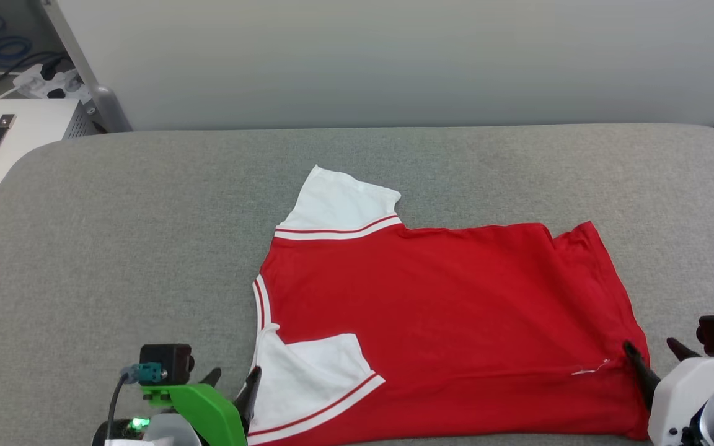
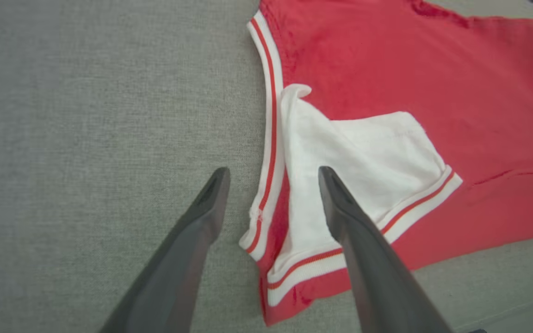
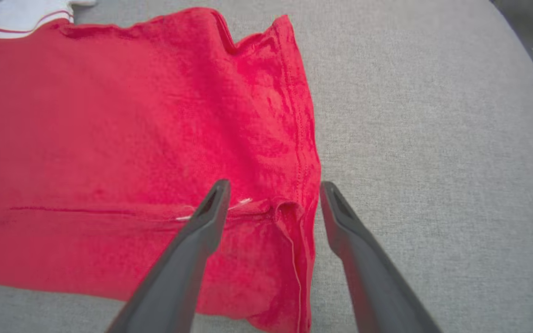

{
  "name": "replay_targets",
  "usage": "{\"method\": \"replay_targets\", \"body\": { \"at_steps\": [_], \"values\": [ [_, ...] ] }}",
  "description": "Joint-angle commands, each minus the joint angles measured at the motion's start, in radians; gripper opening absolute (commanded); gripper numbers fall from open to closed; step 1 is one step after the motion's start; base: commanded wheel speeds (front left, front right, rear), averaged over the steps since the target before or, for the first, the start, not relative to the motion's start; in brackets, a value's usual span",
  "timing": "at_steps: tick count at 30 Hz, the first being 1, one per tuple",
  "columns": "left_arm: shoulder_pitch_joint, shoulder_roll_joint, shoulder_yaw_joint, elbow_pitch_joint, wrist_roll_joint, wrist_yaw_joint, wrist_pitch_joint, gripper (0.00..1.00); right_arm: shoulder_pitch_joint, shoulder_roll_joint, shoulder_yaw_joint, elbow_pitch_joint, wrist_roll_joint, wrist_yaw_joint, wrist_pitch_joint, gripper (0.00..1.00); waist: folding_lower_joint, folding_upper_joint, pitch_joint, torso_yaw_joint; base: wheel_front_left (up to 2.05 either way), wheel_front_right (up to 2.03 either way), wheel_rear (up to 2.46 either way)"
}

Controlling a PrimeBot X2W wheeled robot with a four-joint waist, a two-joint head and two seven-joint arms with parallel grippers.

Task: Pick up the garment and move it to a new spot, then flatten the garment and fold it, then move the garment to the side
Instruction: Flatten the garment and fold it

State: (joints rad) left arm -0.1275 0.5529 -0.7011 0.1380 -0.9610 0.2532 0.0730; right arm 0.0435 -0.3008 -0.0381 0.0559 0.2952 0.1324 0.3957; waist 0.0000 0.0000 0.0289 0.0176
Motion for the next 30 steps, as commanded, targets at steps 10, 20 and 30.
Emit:
{"method": "replay_targets", "body": {
  "at_steps": [10,20,30],
  "values": [
    [-0.070,0.000,0.004,-0.070,0.178,-0.096,-0.288,1.00,-0.014,0.027,-0.010,-0.125,-0.024,-0.002,-0.243,1.00,0.0000,0.0000,-0.021,-0.012,0.00,0.00,0.00],
    [0.002,-0.152,0.227,-0.109,0.354,-0.166,-0.334,1.00,0.040,0.115,-0.011,-0.136,-0.075,-0.002,-0.473,1.00,0.0000,0.0000,-0.005,-0.017,0.00,0.00,0.00],
    [0.056,-0.284,0.393,-0.054,0.500,-0.314,-0.335,1.00,0.003,0.137,0.007,-0.100,-0.101,-0.002,-0.543,1.00,0.0000,0.0000,0.042,-0.060,0.00,0.00,0.00]
  ]
}}
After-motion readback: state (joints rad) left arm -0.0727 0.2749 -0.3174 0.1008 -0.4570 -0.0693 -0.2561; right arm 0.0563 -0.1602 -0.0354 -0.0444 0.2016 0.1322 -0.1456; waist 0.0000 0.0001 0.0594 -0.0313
